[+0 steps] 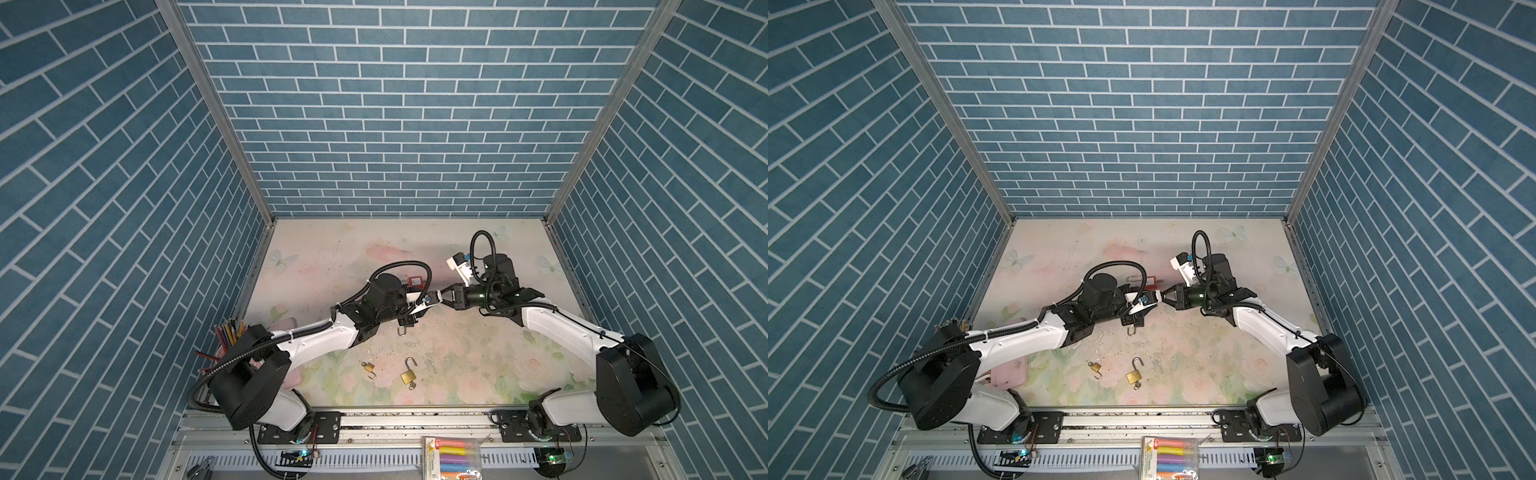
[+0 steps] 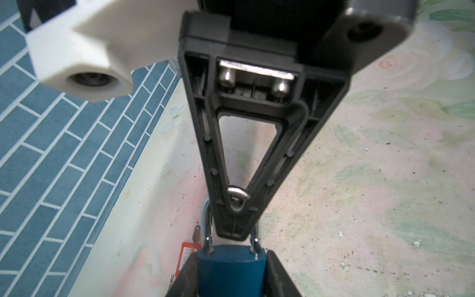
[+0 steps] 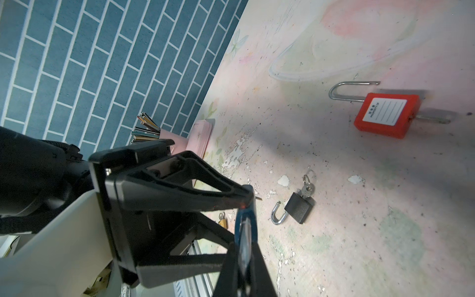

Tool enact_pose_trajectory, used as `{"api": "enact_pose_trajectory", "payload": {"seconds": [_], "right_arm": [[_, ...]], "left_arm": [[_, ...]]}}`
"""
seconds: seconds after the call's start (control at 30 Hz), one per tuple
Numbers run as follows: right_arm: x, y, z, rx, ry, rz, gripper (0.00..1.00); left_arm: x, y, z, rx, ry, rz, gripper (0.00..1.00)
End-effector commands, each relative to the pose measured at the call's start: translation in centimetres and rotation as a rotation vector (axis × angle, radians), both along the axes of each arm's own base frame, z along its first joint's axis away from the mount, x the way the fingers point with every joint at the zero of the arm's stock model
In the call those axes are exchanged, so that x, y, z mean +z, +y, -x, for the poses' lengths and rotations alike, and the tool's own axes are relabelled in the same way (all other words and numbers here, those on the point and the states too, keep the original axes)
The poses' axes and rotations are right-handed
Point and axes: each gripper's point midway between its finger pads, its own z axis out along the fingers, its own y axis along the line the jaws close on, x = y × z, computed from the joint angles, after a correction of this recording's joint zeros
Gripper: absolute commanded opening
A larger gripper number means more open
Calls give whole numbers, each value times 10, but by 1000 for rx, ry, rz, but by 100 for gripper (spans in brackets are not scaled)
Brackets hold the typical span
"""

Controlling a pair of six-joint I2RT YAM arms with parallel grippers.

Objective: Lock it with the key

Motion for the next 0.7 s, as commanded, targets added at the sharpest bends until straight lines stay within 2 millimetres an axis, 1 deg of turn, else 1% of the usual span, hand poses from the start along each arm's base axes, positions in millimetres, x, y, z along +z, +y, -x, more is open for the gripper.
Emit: {"api": "enact_pose_trajectory", "payload": {"seconds": [0.0,0.07,0.1,0.17,0.27,0.43,0.53,0.67], "right_arm": [[19,2,9,51,-36,-19,0],[20,2,9,52,-37,-18,1],[21,2,10,52,-38,-18,3],[23,2,9,52,-42,-19,8],[27,0,7,45,-52,-16,14],[41,-8,5,23,-86,-13,27],[47,-12,6,17,-99,-6,34],[48,-18,11,6,-95,16,39]], "left_arm": [[22,-11,13,-101,-104,49,0],[25,-12,13,-107,-104,61,0],[25,-12,14,-111,-104,63,0],[26,-14,15,-123,-106,67,0],[24,-13,17,-133,-109,57,0],[19,-11,22,-155,-107,29,0],[19,-10,24,-168,-110,21,0],[23,-8,25,-171,-127,18,0]]}}
